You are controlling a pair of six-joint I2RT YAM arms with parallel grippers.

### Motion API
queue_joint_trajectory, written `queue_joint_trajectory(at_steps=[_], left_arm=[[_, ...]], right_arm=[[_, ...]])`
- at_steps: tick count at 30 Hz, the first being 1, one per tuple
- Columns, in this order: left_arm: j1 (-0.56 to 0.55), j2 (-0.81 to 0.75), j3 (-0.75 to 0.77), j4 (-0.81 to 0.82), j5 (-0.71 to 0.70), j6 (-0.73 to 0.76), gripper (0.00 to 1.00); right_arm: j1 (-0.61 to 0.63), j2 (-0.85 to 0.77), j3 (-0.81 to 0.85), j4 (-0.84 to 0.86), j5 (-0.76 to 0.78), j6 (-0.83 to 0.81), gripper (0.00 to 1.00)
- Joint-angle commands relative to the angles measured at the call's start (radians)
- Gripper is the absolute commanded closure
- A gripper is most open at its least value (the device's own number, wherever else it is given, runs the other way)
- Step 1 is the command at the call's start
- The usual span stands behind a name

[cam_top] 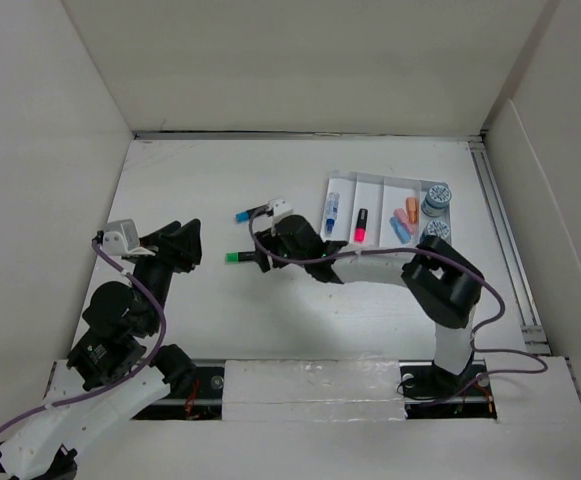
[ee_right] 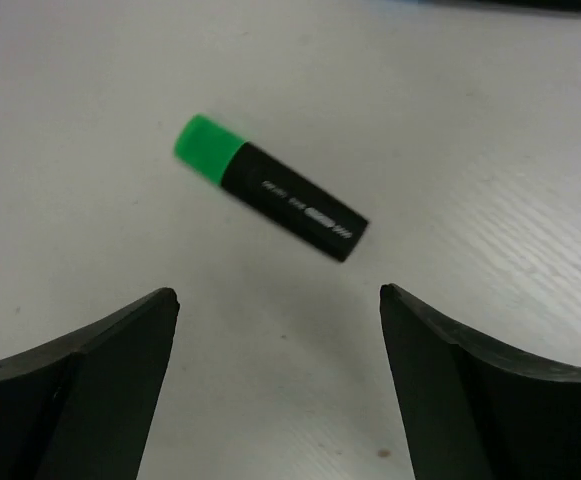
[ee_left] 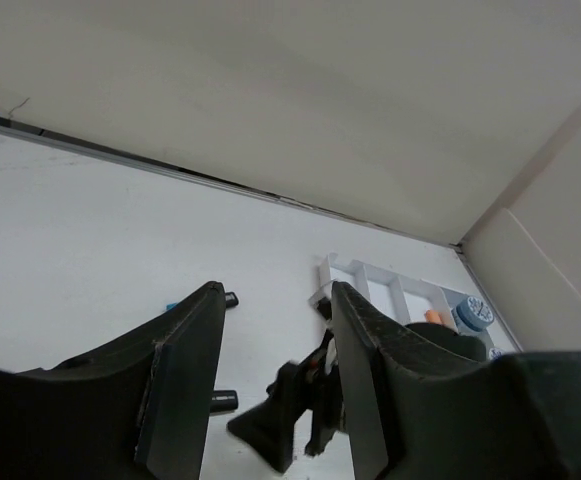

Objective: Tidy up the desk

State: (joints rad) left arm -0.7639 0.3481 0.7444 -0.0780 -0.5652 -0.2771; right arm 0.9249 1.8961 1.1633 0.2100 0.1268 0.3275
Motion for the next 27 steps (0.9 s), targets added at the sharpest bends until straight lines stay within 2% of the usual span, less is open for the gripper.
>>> queue_joint_trajectory(at_steps=[1,3,6,8,9,11,16,21,23,26,27], left_arm=[[0.002,0.002,-0.004,0.037,-0.004,0.012,0.58],[0.002,0.012,-0.002,0.041,-0.002,0.013,0.58],[0.002,0.037,0.003,0.031,-0.007,0.007,0.51],[0.002,0.037,0.007,0.029,-0.009,0.007,0.51],[0.002,0.032,0.004,0.035,-0.013,0.007,0.50],[0.002,0.020,0.000,0.034,-0.021,0.009,0.51],[0.002,0.012,0.001,0.037,-0.016,0.010,0.50],[0.002,-0.003,0.000,0.040,-0.012,0.009,0.50],[0.002,-0.006,-0.004,0.038,-0.015,0.009,0.50],[0.002,-0.011,0.000,0.034,-0.005,0.007,0.50],[0.002,-0.015,-0.004,0.040,-0.007,0.009,0.50]], right_arm=[[0.038,0.017,0.096,-0.032,0.017,-0.089,0.10],[0.049,0.049,0.145,-0.107,-0.015,-0.120,0.06],[0.049,0.118,0.226,-0.176,-0.036,-0.126,0.05],[0.058,0.171,0.295,-0.207,-0.004,-0.136,0.05],[0.058,0.188,0.321,-0.287,0.013,-0.146,0.05],[0.068,0.227,0.378,-0.343,0.037,-0.172,0.05],[0.077,0.299,0.467,-0.423,0.069,-0.200,0.03],[0.077,0.342,0.498,-0.422,0.057,-0.235,0.03],[0.077,0.368,0.529,-0.434,0.025,-0.234,0.06],[0.086,0.380,0.538,-0.439,-0.028,-0.231,0.23],[0.086,0.377,0.530,-0.431,-0.029,-0.219,0.35]])
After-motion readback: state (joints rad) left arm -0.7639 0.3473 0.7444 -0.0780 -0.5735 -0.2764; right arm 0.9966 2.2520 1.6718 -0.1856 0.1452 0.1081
